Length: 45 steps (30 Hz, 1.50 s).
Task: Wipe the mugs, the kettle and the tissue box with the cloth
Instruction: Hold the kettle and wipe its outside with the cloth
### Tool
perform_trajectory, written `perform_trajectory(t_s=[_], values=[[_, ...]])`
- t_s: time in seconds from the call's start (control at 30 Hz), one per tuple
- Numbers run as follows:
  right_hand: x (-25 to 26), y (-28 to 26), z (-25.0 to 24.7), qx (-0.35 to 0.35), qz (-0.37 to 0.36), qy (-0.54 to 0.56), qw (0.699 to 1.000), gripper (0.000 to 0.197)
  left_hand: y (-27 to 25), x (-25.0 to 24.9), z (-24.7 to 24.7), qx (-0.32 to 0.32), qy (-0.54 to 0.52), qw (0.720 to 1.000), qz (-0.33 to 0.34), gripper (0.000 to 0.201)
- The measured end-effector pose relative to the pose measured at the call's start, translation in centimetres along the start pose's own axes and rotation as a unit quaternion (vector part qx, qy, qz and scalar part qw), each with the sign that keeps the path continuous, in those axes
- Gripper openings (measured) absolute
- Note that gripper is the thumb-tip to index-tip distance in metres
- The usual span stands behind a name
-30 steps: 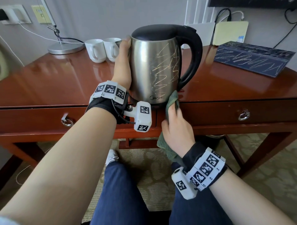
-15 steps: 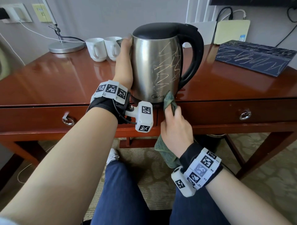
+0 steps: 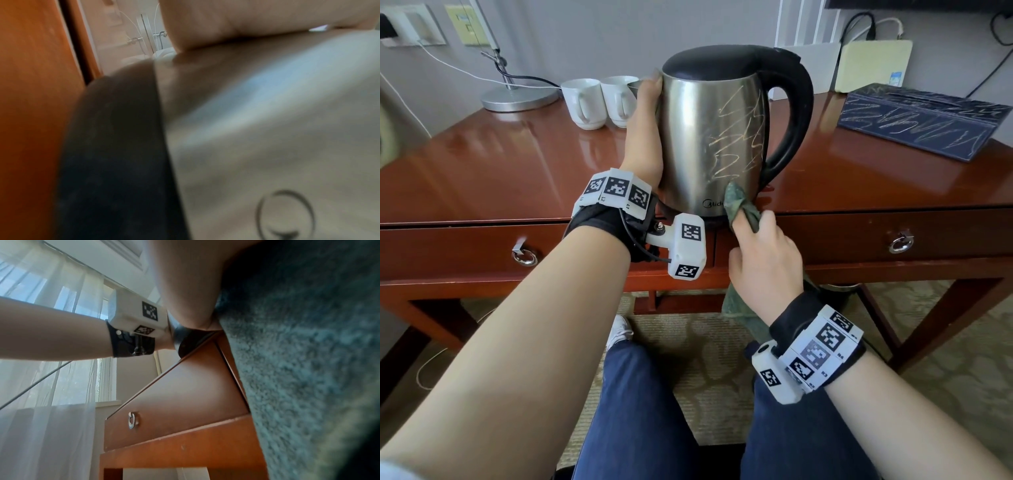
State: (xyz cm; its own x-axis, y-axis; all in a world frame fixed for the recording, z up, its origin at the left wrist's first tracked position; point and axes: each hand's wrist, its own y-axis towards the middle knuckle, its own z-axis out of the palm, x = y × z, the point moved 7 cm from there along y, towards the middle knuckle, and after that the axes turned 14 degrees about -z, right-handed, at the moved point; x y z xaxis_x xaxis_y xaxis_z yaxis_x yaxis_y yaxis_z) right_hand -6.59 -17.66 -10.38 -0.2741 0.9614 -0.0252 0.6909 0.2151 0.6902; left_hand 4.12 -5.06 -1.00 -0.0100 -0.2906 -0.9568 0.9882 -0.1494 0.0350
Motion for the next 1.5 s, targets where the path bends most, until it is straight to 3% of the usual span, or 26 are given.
perform_trajectory(t_s=[0.2,0.37,0.5,0.63,0.8,1.03,1.17,1.3,1.5], values=[[2.0,-0.3,1.4,0.019,-0.039,0.011,0.999,0.06,-0.1,0.2,0.0,0.005,0.011,1.0,-0.022,0.046],[1.4,2.0,-0.9,-0.018,-0.048,-0.005,0.999,0.052,0.2,0.2,0.3,0.029,0.027,0.999,-0.023,0.048],[0.5,2.1,-1.4,-0.029,-0.025,-0.004,0.999,0.048,0.5,0.2,-0.2,0.005,0.017,1.0,-0.015,0.039],[0.4,0.8,-0.4,-0.008,-0.002,0.024,1.0,0.055,0.4,0.2,0.0,0.012,0.023,1.0,-0.013,0.041],[2.1,1.0,0.3,0.021,-0.055,0.019,0.998,0.054,0.2,0.3,0.3,0.031,0.026,0.999,-0.025,0.048],[0.8,3.6,-2.7,-0.04,-0.051,-0.006,0.998,0.045,0.2,0.2,0.2,0.023,0.025,0.999,-0.014,0.048],[0.9,2.2,-1.6,-0.013,-0.042,0.006,0.999,0.045,0.5,0.3,0.2,0.03,0.035,0.999,-0.01,0.054],[2.1,1.6,-0.2,0.021,-0.08,-0.002,0.997,0.056,0.6,0.3,0.1,0.026,0.041,0.999,-0.012,0.052],[0.9,3.8,-2.8,-0.043,-0.057,-0.006,0.997,0.048,0.8,-0.1,-0.3,0.004,0.045,0.999,0.017,0.05]])
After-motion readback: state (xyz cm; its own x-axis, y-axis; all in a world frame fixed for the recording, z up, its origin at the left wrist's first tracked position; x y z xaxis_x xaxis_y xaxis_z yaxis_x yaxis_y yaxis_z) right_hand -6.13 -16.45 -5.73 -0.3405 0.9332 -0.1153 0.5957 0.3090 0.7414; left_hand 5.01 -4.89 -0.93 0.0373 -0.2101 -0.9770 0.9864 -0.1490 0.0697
